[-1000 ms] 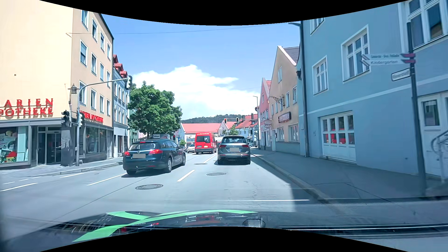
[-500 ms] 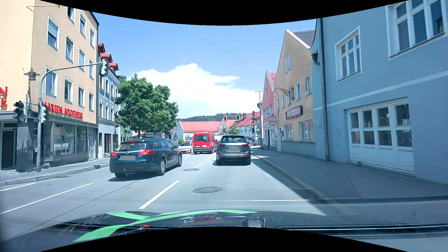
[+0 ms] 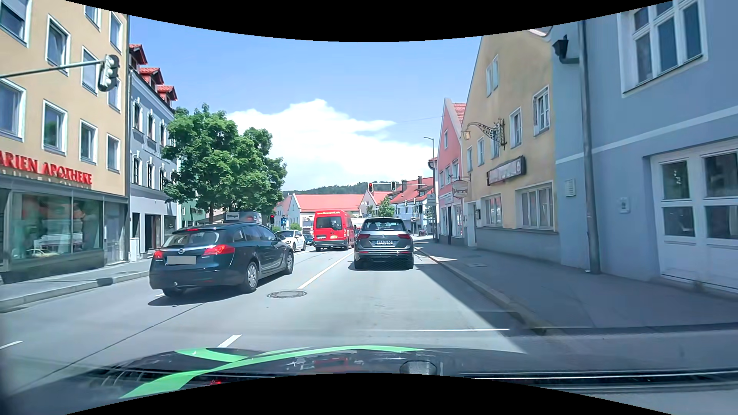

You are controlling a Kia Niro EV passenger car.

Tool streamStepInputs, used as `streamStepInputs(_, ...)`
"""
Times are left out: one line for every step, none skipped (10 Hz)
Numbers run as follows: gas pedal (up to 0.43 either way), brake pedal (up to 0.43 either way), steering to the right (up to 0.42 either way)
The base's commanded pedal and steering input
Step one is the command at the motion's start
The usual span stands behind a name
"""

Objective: Follow the waypoints while adhering to traffic rules and regulations

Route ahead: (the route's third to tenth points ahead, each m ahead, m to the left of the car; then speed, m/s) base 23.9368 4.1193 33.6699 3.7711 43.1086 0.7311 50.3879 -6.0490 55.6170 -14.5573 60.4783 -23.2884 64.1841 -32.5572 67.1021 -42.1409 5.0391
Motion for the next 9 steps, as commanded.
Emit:
streamStepInputs(0.0,0.159,-0.006)
streamStepInputs(0.0,0.152,-0.006)
streamStepInputs(0.0,0.146,-0.006)
streamStepInputs(0.0,0.122,-0.006)
streamStepInputs(0.0,0.098,-0.005)
streamStepInputs(0.0,0.091,-0.004)
streamStepInputs(0.0,0.079,-0.004)
streamStepInputs(0.0,0.049,-0.003)
streamStepInputs(0.0,0.018,-0.003)
